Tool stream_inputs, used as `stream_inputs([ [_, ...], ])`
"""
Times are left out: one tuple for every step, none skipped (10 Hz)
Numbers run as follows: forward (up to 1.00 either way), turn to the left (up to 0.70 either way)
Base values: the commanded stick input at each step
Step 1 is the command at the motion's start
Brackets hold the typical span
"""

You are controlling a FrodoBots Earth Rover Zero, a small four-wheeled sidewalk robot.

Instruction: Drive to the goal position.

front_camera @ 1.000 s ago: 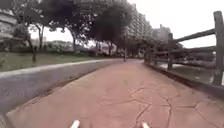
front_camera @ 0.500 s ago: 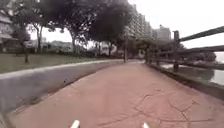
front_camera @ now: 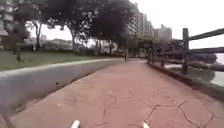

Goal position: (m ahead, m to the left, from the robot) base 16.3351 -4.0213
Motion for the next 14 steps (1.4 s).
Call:
stream_inputs([
  [0.70,0.00],
  [0.70,0.00],
  [0.70,0.00],
  [0.70,0.00],
  [0.70,0.00],
  [0.70,-0.09],
  [0.70,-0.23],
  [0.70,-0.30],
  [0.70,-0.16],
  [0.70,0.00],
  [0.70,0.00],
  [0.70,0.00],
  [0.70,0.00],
  [0.70,0.00],
])
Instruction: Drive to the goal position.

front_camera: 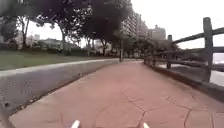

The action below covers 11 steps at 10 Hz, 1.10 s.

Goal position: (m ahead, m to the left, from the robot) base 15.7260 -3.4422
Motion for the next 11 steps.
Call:
stream_inputs([
  [0.70,0.00],
  [0.70,0.00],
  [0.70,0.00],
  [0.70,0.00],
  [0.70,0.00],
  [0.70,0.00],
  [0.70,0.00],
  [0.70,-0.02],
  [0.70,-0.13],
  [0.70,-0.28],
  [0.70,-0.24],
])
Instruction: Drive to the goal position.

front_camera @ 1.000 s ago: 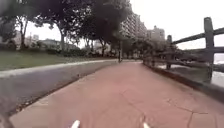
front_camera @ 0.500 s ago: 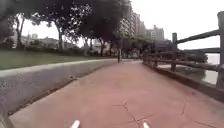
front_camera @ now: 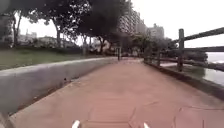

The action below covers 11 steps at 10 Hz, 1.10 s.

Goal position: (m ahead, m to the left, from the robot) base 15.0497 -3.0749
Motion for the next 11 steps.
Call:
stream_inputs([
  [0.70,0.00],
  [0.70,0.00],
  [0.70,0.00],
  [0.70,0.00],
  [0.70,0.00],
  [0.70,0.00],
  [0.70,0.00],
  [0.70,0.00],
  [0.70,0.00],
  [0.70,0.00],
  [0.70,0.00],
])
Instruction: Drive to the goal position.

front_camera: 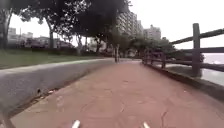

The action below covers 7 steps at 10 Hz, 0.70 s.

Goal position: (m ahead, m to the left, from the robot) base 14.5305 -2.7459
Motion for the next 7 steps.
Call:
stream_inputs([
  [0.70,0.00],
  [0.70,0.00],
  [0.70,0.00],
  [0.70,0.00],
  [0.70,0.00],
  [0.70,0.00],
  [0.70,0.00],
])
